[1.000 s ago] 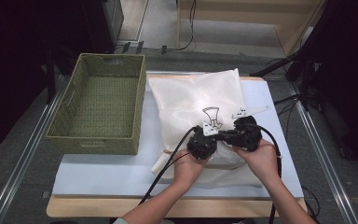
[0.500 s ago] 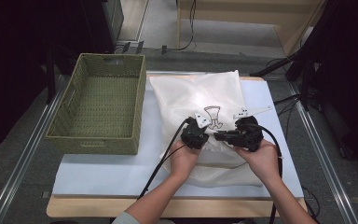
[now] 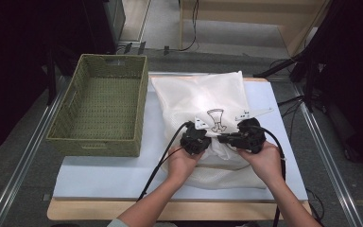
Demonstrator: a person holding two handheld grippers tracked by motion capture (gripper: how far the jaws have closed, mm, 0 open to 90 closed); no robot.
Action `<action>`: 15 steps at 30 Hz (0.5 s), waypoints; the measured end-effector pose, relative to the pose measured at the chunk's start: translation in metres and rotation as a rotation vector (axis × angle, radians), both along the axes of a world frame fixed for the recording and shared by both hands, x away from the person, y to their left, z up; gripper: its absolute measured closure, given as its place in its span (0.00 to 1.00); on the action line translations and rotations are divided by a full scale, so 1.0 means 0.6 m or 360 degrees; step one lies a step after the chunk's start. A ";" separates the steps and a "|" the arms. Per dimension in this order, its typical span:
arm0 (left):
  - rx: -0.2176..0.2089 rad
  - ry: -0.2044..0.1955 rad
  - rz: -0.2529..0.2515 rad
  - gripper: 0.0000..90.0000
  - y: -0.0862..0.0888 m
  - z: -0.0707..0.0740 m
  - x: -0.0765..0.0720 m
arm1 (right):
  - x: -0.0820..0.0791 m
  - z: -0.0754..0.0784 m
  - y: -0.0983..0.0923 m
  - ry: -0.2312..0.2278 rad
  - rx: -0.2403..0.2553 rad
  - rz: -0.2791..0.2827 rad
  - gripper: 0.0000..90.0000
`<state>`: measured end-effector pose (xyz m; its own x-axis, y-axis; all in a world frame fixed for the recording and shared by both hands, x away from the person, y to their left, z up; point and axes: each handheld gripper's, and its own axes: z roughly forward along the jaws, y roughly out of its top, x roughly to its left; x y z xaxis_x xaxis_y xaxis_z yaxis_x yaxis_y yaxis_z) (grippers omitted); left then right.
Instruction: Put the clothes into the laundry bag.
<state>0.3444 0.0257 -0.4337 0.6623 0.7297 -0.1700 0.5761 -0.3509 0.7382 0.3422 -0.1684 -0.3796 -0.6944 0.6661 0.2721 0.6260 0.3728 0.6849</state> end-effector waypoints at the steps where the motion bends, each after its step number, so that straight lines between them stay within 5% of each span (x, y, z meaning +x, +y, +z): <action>1: -0.0002 0.0003 -0.0004 1.00 0.003 0.001 -0.004 | 0.001 -0.001 -0.001 0.0000 0.0005 -0.0003 0.98; 15: -0.0030 -0.0042 -0.0171 1.00 0.010 0.042 -0.082 | 0.005 -0.001 -0.001 0.0004 -0.0003 -0.0017 0.98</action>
<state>0.2955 0.0315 -0.4084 0.7411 0.6509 -0.1647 0.5161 -0.3954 0.7598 0.3454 -0.1691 -0.3803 -0.6865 0.6741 0.2727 0.6318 0.3672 0.6826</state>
